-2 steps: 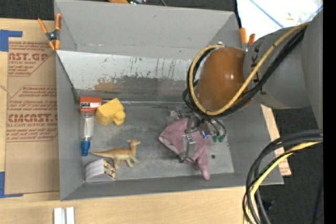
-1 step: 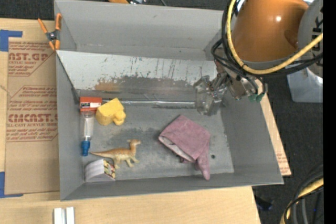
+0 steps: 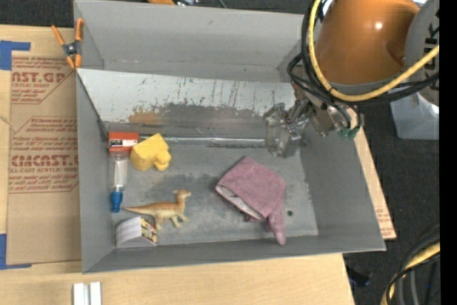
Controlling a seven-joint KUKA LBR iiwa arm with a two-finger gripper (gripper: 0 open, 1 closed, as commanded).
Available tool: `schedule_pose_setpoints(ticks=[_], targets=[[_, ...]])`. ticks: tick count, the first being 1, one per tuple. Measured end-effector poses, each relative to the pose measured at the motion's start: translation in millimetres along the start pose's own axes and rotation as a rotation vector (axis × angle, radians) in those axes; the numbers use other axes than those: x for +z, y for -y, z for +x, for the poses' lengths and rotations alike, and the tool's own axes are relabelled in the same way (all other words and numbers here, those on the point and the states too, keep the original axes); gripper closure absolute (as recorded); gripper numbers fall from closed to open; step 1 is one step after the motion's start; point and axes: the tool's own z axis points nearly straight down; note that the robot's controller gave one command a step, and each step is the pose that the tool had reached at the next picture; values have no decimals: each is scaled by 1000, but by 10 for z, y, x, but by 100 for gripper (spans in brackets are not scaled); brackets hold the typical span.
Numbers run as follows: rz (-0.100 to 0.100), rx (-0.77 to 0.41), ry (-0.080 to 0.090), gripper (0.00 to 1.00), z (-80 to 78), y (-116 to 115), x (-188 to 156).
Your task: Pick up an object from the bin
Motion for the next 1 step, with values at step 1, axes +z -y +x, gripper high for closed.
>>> schedule_pose_setpoints(ticks=[1], targets=[[-3, -6, -4, 100, 449, -492, 661]])
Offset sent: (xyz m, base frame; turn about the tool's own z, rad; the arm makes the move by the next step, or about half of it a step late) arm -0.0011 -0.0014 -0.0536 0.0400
